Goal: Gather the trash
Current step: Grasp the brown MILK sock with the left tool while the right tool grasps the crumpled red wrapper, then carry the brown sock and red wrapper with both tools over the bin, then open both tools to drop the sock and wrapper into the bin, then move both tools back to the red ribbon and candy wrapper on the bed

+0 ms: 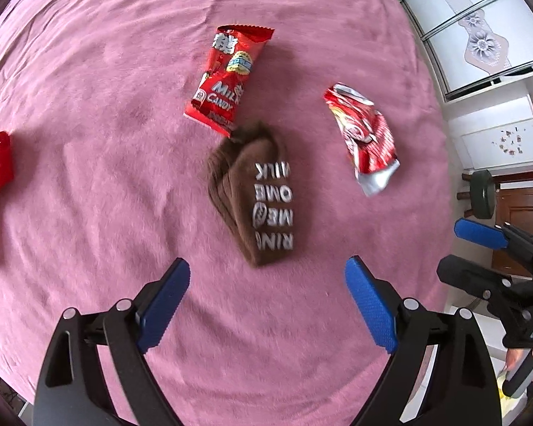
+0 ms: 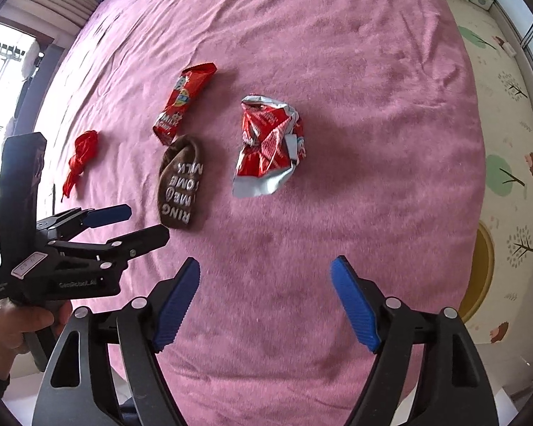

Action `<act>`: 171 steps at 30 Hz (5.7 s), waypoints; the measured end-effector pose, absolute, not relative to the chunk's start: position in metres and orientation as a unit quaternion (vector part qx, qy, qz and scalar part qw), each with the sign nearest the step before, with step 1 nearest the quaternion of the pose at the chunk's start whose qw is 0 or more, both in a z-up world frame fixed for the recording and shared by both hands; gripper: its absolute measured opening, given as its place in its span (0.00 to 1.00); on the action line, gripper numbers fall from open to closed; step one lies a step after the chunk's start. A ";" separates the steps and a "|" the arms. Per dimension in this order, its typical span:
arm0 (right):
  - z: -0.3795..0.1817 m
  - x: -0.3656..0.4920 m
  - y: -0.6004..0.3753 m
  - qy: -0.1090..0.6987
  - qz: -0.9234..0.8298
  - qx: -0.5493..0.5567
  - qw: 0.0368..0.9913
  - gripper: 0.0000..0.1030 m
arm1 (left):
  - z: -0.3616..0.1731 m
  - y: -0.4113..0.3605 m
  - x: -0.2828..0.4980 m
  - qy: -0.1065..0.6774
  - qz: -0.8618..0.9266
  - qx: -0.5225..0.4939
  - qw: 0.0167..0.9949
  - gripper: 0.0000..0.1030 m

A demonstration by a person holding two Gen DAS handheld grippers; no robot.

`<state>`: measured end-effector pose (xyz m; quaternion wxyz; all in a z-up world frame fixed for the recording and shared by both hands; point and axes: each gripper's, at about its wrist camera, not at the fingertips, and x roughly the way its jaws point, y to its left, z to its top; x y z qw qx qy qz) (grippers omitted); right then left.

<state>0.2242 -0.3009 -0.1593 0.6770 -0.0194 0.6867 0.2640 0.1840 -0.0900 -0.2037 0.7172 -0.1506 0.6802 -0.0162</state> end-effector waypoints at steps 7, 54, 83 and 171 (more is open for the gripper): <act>-0.173 0.245 -0.288 0.690 0.264 -0.032 0.673 0.72 | -0.222 -0.098 0.208 0.691 -0.024 -0.141 0.708 0.84; -0.153 0.209 -0.325 0.664 0.259 -0.039 0.700 0.35 | -0.178 -0.135 0.147 0.693 -0.077 -0.117 0.707 0.10; -0.142 0.126 -0.575 0.659 0.106 0.098 0.739 0.35 | -0.169 -0.419 0.146 0.700 -0.257 0.021 0.666 0.10; -0.107 0.167 -0.180 0.633 0.309 -0.049 0.708 0.48 | -0.129 0.003 0.110 0.636 -0.007 -0.059 0.770 0.75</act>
